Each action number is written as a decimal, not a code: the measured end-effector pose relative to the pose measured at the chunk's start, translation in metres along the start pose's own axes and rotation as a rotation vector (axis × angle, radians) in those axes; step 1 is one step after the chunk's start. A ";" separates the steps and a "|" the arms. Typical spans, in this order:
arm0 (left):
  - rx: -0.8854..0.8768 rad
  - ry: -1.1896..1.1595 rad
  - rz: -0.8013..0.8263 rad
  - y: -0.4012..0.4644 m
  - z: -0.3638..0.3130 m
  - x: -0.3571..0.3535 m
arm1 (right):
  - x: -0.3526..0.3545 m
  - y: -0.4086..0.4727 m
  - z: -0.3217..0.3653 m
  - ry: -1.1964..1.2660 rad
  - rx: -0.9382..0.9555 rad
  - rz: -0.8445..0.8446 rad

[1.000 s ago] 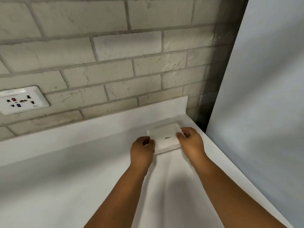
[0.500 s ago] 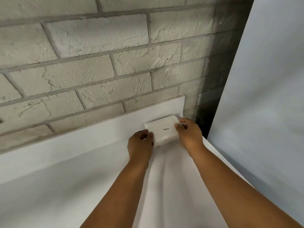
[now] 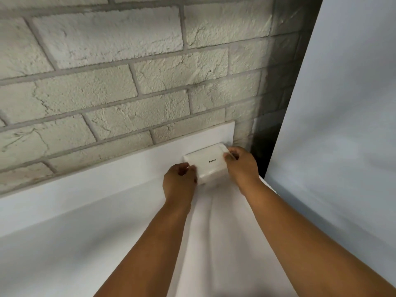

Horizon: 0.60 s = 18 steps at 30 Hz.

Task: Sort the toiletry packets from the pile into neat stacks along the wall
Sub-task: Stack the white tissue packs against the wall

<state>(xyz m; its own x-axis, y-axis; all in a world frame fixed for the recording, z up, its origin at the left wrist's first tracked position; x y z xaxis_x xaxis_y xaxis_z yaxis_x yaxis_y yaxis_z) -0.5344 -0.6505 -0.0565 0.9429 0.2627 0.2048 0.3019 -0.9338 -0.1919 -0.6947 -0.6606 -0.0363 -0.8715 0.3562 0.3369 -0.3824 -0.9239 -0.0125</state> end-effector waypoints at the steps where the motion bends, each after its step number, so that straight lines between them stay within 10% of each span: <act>1: 0.005 0.021 0.002 -0.002 -0.003 0.001 | 0.002 0.000 0.001 -0.003 -0.009 0.010; 18: -0.248 0.234 -0.184 -0.108 -0.051 0.134 | -0.016 -0.126 0.081 0.084 0.225 0.133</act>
<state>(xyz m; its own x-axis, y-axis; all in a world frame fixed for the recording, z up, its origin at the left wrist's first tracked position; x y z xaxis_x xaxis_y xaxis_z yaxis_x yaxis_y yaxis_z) -0.4482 -0.5266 0.0409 0.8102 0.3954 0.4327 0.3924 -0.9143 0.1008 -0.6081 -0.5613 0.0357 -0.9355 0.2309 0.2673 -0.1928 -0.9679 0.1613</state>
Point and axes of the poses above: each hand's wrist, its own y-axis towards the middle knuckle, its own x-axis out of the back of the hand, z = x × y, the point moved 1 cm from there along y, towards the middle knuckle, and after that the axes turned 4 degrees about y, right-handed, at the moved point
